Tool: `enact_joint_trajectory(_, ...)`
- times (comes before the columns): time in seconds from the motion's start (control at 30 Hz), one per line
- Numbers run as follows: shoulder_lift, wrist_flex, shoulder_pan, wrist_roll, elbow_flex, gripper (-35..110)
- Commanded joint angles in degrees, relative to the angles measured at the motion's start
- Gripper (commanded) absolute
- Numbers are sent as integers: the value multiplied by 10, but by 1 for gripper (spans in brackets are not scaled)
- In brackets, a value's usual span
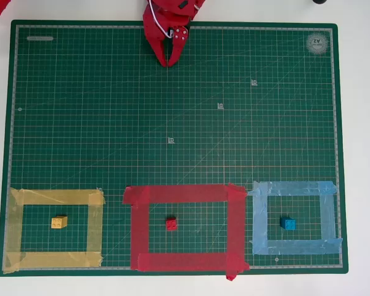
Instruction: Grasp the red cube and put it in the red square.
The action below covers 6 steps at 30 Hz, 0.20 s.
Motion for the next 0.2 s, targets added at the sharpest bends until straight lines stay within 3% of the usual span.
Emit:
enact_joint_trajectory(0.0, 21, 8, 8, -11, 3, 0)
enact_joint_trajectory(0.17, 21, 8, 8, -11, 3, 0)
